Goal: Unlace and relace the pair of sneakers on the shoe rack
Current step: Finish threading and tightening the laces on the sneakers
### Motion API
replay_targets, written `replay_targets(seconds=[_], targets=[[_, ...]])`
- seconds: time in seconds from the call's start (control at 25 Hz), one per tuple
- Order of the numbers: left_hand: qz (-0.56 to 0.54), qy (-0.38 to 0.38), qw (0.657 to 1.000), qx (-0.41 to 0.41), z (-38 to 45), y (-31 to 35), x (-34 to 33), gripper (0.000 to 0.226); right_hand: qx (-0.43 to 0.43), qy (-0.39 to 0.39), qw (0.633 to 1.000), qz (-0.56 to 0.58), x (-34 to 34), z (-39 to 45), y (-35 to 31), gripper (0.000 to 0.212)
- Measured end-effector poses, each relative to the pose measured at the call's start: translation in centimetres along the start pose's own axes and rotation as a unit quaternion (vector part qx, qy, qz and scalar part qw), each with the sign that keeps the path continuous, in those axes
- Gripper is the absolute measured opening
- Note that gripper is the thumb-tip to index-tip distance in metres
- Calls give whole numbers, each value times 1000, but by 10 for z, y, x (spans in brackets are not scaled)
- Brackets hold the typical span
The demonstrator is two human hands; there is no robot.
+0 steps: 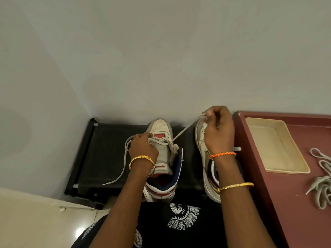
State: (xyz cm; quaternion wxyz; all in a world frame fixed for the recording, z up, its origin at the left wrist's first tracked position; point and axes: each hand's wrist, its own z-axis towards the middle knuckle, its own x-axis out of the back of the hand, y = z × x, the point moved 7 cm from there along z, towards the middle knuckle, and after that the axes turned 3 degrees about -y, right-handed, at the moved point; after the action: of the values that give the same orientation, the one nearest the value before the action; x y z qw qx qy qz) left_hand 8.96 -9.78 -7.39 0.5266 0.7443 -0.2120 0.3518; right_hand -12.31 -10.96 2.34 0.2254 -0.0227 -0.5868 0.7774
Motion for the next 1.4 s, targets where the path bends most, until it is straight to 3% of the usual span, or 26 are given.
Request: replay_targets(seconds=[0.12, 0.24, 0.32, 0.44, 0.56, 0.76, 0.96, 1.12, 1.24, 1.4], targets=[[-38, 19, 999, 3, -14, -6, 3, 46, 45, 9, 989, 140, 13, -6, -50, 24], [-30, 40, 998, 42, -27, -16, 12, 52, -25, -26, 975, 219, -5, -11, -48, 23], [-22, 54, 995, 80, -34, -26, 16, 48, -94, -113, 986, 81, -33, -12, -10, 17], [-67, 22, 994, 83, -42, -28, 9, 28, -197, -285, 935, -72, -67, -20, 64, 3], [-87, 18, 994, 70, -47, -23, 8, 23, -246, -342, 898, -130, -76, -35, 102, 15], [-113, 39, 990, 77, -48, -22, 11, 18, -198, -235, 946, -103, -55, -34, 83, 15], [-104, 41, 991, 74, -48, -21, 10, 20, -165, -271, 944, -92, -59, -29, 58, 20], [-108, 48, 990, 73, -48, -23, 10, 18, -134, -146, 977, -76, -42, -20, 36, 18], [-110, 51, 990, 70, -47, -22, 9, 20, -47, -58, 997, 4, -17, -4, -13, 7], [-113, 44, 989, 81, -45, -25, 5, 20, 48, -20, 996, 72, 8, 3, -77, 6]])
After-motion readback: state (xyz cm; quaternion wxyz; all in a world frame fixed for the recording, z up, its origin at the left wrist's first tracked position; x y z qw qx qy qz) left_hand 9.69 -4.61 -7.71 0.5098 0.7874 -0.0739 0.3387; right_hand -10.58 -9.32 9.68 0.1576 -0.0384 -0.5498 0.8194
